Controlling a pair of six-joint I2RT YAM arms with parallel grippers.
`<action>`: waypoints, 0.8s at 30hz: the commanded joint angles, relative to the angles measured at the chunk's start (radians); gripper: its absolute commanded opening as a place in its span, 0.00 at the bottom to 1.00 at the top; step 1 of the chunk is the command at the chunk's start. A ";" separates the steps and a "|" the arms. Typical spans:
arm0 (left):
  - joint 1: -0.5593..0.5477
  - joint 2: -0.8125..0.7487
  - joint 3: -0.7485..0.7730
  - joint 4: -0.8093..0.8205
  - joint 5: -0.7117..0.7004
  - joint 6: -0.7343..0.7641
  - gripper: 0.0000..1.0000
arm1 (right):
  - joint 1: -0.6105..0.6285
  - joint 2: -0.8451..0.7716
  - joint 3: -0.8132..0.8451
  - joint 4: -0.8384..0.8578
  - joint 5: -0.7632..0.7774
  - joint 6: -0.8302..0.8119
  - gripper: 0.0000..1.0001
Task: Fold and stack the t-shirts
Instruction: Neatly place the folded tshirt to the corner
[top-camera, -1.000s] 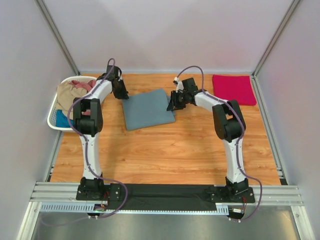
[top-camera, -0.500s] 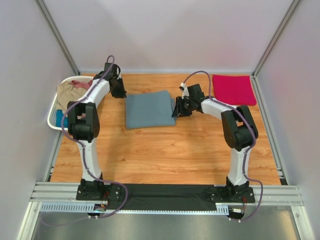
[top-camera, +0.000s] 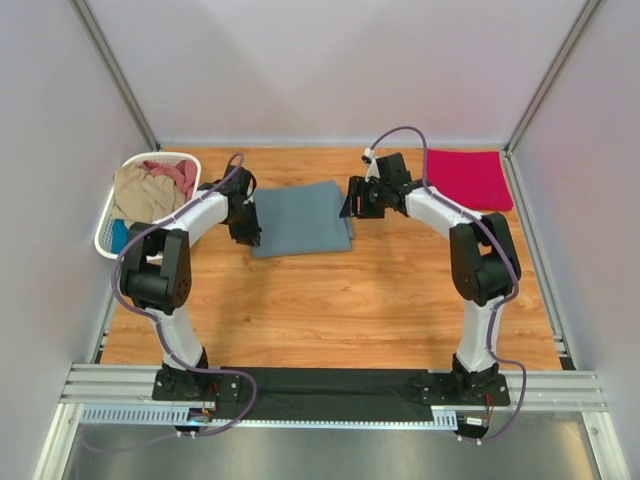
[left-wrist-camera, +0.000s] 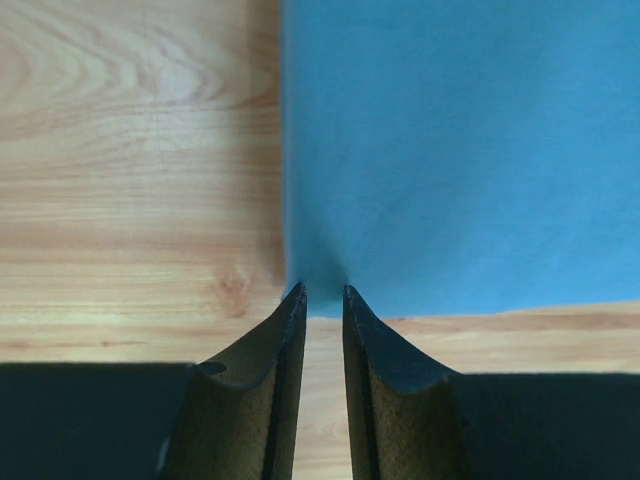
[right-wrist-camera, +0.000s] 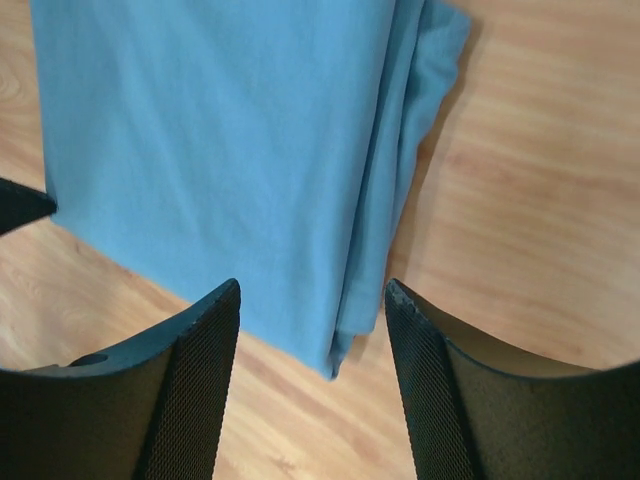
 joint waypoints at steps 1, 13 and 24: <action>0.008 0.030 0.016 0.010 0.025 -0.033 0.28 | -0.001 0.065 0.106 0.005 0.049 -0.052 0.62; 0.011 0.059 0.034 -0.070 -0.005 -0.105 0.28 | 0.009 0.292 0.289 -0.012 0.103 -0.011 0.70; 0.011 -0.217 0.181 -0.221 -0.017 -0.018 0.29 | 0.048 0.300 0.186 0.101 0.038 0.061 0.62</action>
